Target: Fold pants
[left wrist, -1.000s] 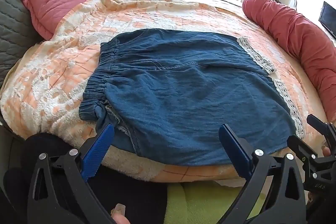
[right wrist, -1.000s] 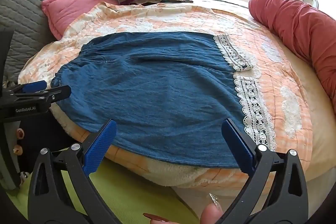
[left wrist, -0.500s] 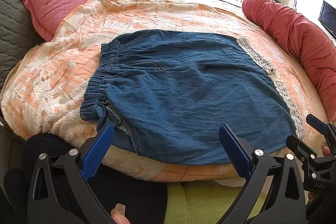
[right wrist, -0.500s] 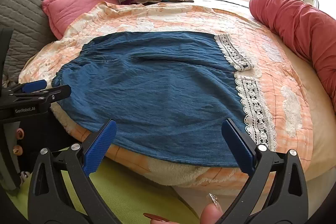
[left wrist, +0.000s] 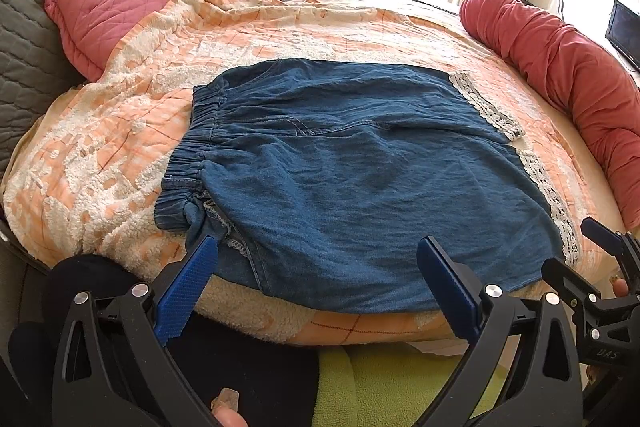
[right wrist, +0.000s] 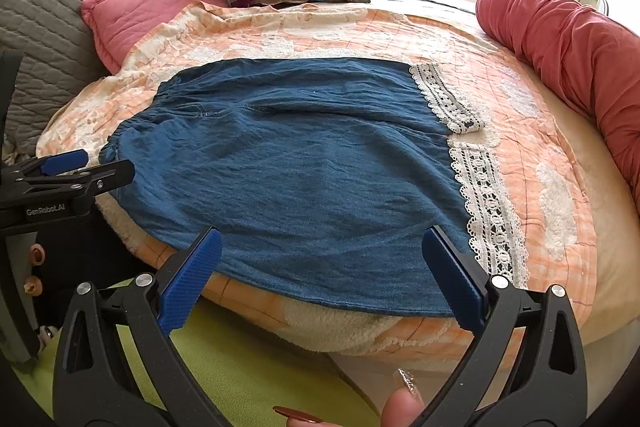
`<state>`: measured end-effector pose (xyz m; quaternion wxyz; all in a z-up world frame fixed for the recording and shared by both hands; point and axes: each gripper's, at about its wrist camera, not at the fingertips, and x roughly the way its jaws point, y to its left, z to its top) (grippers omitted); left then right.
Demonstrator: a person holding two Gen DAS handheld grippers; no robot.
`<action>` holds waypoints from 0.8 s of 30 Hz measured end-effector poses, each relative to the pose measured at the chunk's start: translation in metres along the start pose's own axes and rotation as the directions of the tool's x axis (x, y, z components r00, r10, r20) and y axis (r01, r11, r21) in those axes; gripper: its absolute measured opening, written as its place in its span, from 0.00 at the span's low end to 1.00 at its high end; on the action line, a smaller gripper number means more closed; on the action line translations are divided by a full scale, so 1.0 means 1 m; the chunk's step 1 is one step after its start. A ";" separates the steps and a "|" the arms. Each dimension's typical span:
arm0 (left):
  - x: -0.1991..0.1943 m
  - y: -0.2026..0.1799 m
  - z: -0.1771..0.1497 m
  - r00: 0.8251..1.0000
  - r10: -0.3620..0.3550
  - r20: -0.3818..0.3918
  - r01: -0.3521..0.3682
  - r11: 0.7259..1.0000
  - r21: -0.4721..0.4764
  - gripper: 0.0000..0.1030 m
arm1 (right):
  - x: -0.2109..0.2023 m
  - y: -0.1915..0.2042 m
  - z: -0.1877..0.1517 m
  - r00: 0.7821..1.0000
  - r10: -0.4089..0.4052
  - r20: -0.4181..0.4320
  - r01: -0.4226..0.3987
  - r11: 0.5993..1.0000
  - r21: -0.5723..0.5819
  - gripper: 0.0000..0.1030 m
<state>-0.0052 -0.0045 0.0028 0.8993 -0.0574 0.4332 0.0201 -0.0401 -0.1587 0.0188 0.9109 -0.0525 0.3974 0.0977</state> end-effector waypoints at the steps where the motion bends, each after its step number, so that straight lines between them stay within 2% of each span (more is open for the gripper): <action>1: 0.000 0.000 0.000 1.000 0.000 0.000 0.000 1.000 0.000 0.96 | 0.000 0.000 0.000 1.000 0.000 0.001 0.000 1.000 0.000 0.92; 24: -0.004 0.000 0.000 1.000 0.005 0.005 -0.006 1.000 0.003 0.96 | 0.001 0.000 -0.001 1.000 -0.003 -0.002 0.003 1.000 0.001 0.92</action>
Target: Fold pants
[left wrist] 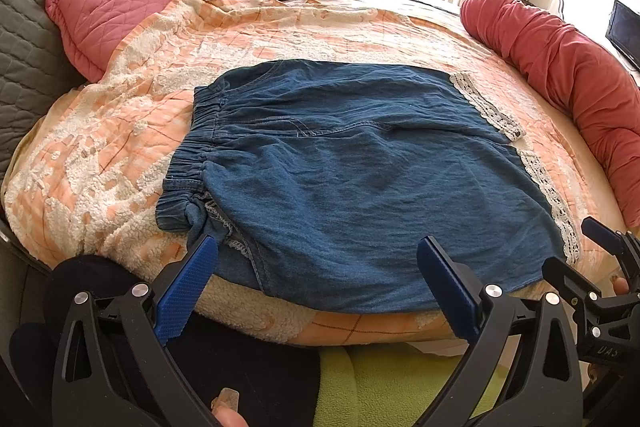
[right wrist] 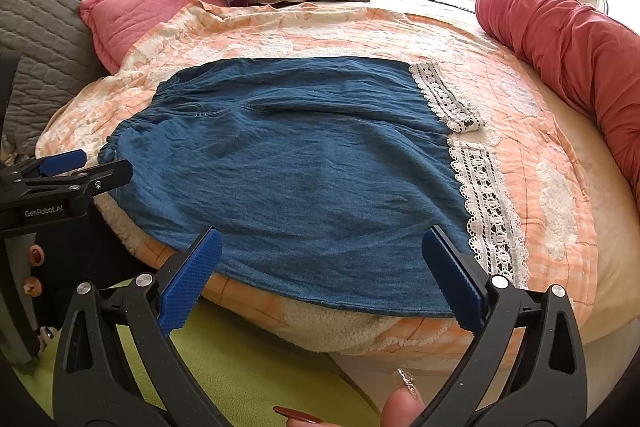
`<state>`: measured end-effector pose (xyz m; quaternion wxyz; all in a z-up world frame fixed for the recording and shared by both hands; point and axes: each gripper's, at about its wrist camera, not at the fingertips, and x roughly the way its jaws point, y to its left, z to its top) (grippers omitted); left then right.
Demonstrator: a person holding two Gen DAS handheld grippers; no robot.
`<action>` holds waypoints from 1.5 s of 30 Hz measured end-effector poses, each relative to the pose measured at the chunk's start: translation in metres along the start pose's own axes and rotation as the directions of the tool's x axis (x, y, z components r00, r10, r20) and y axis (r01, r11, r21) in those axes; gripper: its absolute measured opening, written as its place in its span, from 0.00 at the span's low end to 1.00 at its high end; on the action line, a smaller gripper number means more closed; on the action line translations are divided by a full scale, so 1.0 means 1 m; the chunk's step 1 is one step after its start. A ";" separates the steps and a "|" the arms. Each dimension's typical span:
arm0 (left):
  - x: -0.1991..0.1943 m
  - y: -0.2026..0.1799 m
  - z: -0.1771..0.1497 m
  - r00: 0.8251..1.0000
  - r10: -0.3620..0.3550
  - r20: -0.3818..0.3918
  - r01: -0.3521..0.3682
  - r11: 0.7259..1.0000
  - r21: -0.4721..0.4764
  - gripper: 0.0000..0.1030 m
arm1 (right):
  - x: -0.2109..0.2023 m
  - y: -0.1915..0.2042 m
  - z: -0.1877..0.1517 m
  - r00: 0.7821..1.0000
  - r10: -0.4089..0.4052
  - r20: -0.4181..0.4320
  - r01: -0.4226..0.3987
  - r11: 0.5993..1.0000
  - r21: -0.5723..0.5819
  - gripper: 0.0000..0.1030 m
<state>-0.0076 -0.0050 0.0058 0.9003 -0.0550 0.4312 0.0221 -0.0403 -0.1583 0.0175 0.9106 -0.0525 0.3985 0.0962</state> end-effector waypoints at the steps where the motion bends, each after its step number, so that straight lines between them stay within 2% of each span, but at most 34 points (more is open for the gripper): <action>1: 0.000 0.000 0.000 1.000 -0.001 0.000 0.001 1.000 0.000 0.96 | 0.000 0.000 0.000 1.000 -0.001 0.001 0.001 1.000 0.000 0.92; 10: 0.006 0.003 0.003 1.000 -0.014 -0.008 0.014 1.000 -0.009 0.96 | 0.003 0.000 0.006 1.000 -0.002 0.007 0.003 1.000 -0.005 0.92; 20: 0.019 0.020 0.019 1.000 -0.004 -0.015 0.003 0.999 -0.038 0.96 | 0.019 0.005 0.030 1.000 0.017 0.019 -0.016 0.999 -0.028 0.92; 33: 0.045 0.075 0.058 0.998 0.053 -0.021 -0.055 0.993 -0.109 0.96 | 0.065 0.017 0.086 0.997 0.060 0.038 -0.056 0.993 -0.102 0.92; 42: 0.073 0.118 0.097 0.994 0.108 -0.021 -0.109 0.983 -0.144 0.96 | 0.097 0.021 0.129 0.996 0.061 0.062 -0.051 0.985 -0.162 0.92; 45: 0.086 0.127 0.108 0.994 0.106 -0.039 -0.111 0.982 -0.154 0.96 | 0.110 0.022 0.142 0.996 0.068 0.060 -0.057 0.983 -0.175 0.92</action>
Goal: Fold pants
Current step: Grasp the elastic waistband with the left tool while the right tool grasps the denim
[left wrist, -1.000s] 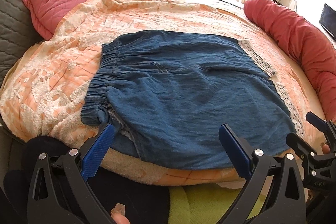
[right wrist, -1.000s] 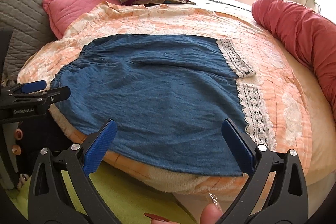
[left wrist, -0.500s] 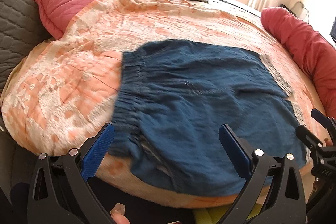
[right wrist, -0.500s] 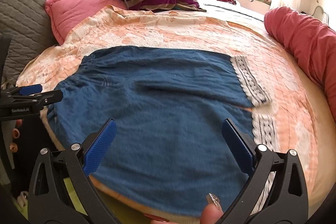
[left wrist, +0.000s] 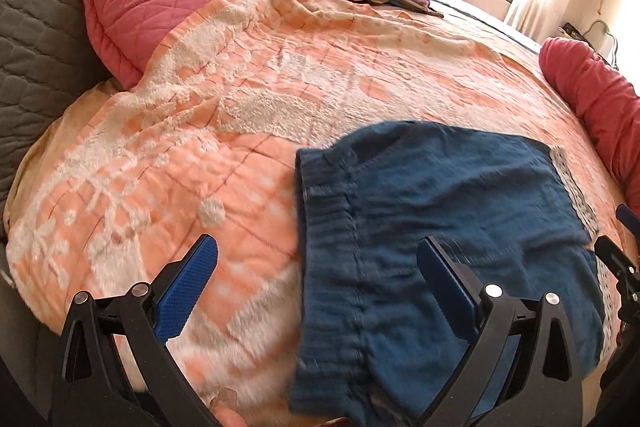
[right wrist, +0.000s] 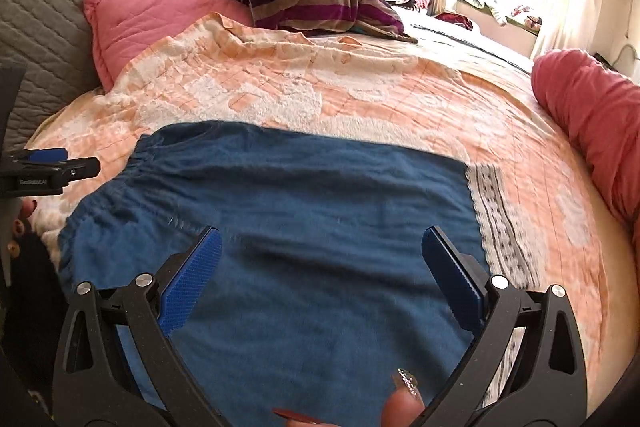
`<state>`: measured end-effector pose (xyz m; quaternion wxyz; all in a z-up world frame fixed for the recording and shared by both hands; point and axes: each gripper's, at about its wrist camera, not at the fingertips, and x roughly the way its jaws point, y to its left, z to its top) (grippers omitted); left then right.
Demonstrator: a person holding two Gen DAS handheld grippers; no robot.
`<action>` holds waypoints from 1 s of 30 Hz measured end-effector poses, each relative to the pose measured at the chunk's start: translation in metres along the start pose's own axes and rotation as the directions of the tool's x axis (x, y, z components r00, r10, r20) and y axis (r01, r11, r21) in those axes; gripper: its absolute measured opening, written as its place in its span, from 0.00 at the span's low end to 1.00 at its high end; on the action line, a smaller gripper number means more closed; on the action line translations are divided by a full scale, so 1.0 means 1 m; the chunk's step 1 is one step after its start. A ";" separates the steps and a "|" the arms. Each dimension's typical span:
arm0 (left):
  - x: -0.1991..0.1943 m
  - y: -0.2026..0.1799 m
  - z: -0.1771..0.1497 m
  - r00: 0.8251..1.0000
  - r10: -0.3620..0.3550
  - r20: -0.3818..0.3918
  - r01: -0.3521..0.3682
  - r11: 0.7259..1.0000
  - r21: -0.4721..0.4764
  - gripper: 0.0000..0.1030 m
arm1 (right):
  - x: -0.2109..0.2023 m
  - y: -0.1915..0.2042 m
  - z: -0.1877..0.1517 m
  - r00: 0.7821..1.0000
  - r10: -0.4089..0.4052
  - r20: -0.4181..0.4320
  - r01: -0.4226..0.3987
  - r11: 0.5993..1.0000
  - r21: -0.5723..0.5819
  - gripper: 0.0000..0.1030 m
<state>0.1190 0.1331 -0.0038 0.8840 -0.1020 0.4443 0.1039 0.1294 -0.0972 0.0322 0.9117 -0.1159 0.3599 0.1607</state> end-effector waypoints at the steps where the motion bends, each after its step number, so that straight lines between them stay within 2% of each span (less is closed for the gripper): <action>1: 0.005 0.001 0.004 1.000 0.000 -0.007 0.000 1.000 0.000 0.96 | 0.003 0.000 0.003 1.000 0.001 0.001 -0.001 1.000 -0.005 0.92; 6: 0.033 0.004 0.022 0.998 -0.004 -0.059 0.006 1.000 0.027 0.96 | 0.031 -0.001 0.023 0.998 0.053 -0.041 -0.054 0.998 -0.014 0.92; 9: 0.046 0.004 0.031 0.997 -0.005 -0.076 0.007 0.999 0.031 0.96 | 0.045 0.002 0.032 0.997 0.046 -0.057 -0.049 0.997 -0.058 0.92; 16: 0.068 -0.005 0.053 0.997 0.004 -0.083 0.002 0.997 0.079 0.96 | 0.077 -0.004 0.047 0.993 0.064 -0.100 -0.071 0.995 -0.070 0.92; 19: 0.081 -0.003 0.060 0.994 -0.003 -0.108 0.012 0.997 0.077 0.96 | 0.091 -0.006 0.054 0.992 0.054 -0.116 -0.066 0.993 -0.097 0.92; 24: 0.096 -0.004 0.068 0.995 -0.020 -0.102 0.029 0.996 0.089 0.96 | 0.114 -0.006 0.064 0.990 0.030 -0.138 -0.049 0.990 -0.134 0.92; 30: 0.108 -0.012 0.070 0.996 0.001 -0.084 0.010 0.991 0.131 0.93 | 0.140 0.004 0.074 0.987 0.038 -0.158 -0.070 0.976 -0.208 0.92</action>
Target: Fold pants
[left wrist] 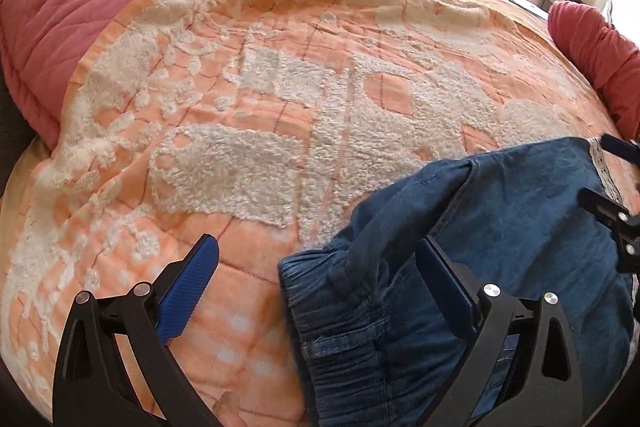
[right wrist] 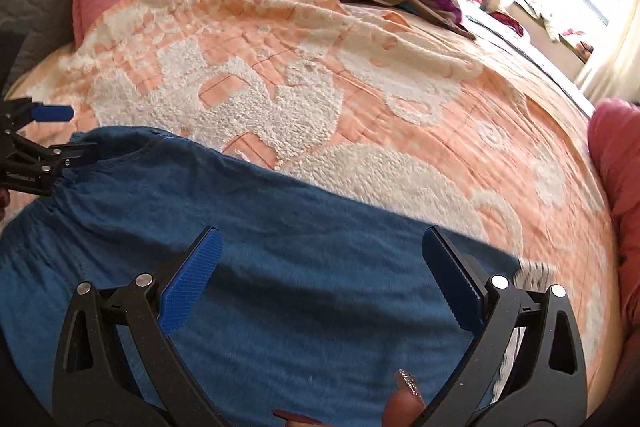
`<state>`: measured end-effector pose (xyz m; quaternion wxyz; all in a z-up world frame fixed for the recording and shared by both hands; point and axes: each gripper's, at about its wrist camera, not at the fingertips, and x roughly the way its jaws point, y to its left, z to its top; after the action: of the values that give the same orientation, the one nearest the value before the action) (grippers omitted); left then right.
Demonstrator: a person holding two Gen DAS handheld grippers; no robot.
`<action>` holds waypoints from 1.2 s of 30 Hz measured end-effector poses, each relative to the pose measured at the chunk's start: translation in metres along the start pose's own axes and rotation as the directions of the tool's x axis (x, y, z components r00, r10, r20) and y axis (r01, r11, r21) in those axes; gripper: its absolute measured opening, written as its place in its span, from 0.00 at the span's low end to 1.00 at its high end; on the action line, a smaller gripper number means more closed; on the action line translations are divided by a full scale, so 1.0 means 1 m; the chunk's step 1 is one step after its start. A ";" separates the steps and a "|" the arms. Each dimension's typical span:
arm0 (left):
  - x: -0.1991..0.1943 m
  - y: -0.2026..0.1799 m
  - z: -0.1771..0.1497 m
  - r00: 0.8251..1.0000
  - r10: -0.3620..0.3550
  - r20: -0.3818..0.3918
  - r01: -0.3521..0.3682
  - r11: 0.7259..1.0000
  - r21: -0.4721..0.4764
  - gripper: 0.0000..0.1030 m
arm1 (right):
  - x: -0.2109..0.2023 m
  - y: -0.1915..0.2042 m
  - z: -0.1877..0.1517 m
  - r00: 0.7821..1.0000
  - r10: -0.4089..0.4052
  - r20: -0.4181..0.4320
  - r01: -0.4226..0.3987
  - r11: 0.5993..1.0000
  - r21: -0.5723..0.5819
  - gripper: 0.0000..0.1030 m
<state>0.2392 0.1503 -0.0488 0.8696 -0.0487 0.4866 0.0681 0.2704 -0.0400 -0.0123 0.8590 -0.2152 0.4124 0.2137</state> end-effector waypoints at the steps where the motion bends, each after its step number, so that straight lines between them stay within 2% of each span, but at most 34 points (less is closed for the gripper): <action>1: 0.001 0.000 0.000 1.000 0.002 0.001 -0.002 1.000 0.003 0.78 | 0.004 0.001 0.003 1.000 0.014 -0.002 -0.014 1.000 -0.011 0.92; 3: 0.004 -0.001 -0.001 0.999 -0.033 -0.006 0.033 0.999 0.021 0.51 | 0.012 0.005 0.010 1.000 0.018 -0.007 -0.019 0.999 -0.042 0.92; 4: 0.006 0.000 -0.002 0.999 -0.053 -0.010 0.053 0.998 0.017 0.47 | 0.013 0.007 0.012 1.000 0.024 -0.007 -0.024 0.998 -0.055 0.92; 7: 0.004 -0.002 -0.005 0.999 -0.043 0.018 0.042 0.998 0.041 0.38 | 0.022 0.014 0.019 0.999 0.035 -0.013 -0.036 0.993 -0.116 0.92; 12: -0.016 -0.002 -0.012 0.993 -0.060 0.102 0.056 0.998 0.034 0.34 | 0.033 0.025 0.028 0.999 0.044 -0.015 -0.046 0.977 -0.210 0.92; 16: -0.037 -0.013 -0.018 0.983 -0.053 0.176 0.042 0.997 0.069 0.34 | 0.039 0.033 0.034 0.999 0.045 -0.013 -0.047 0.960 -0.275 0.92; 20: -0.045 -0.020 -0.023 0.978 -0.036 0.208 0.015 0.995 0.101 0.34 | 0.042 0.050 0.033 0.998 0.062 -0.005 -0.059 0.929 -0.365 0.92; 22: -0.047 -0.022 -0.025 0.976 -0.028 0.215 0.005 0.994 0.110 0.34 | 0.043 0.057 0.030 0.997 0.076 -0.010 -0.075 0.924 -0.375 0.78; 24: -0.048 -0.023 -0.028 0.976 -0.028 0.218 0.003 0.993 0.117 0.34 | 0.043 0.062 0.027 0.995 0.099 -0.023 -0.101 0.923 -0.371 0.50; 25: -0.049 -0.024 -0.030 0.975 -0.026 0.221 0.000 0.993 0.120 0.34 | 0.042 0.064 0.025 0.992 0.124 -0.025 -0.125 0.922 -0.366 0.44; 27: -0.051 -0.024 -0.031 0.973 -0.022 0.228 -0.008 0.991 0.132 0.34 | 0.035 0.066 0.020 0.987 0.162 -0.013 -0.157 0.925 -0.347 0.17; 30: -0.054 -0.023 -0.034 0.971 -0.018 0.240 -0.015 0.991 0.135 0.34 | 0.017 0.059 0.013 0.981 0.191 0.030 -0.175 0.944 -0.278 0.08; 36: -0.066 -0.026 -0.041 0.958 -0.039 0.284 -0.006 0.988 0.156 0.34 | -0.023 0.047 -0.008 0.966 0.235 0.110 -0.213 0.960 -0.184 0.06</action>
<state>0.1747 0.1134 -0.0133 0.9324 0.0253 0.3593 0.0292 0.2269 -0.0098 -0.0078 0.8328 -0.2254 0.3569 0.3581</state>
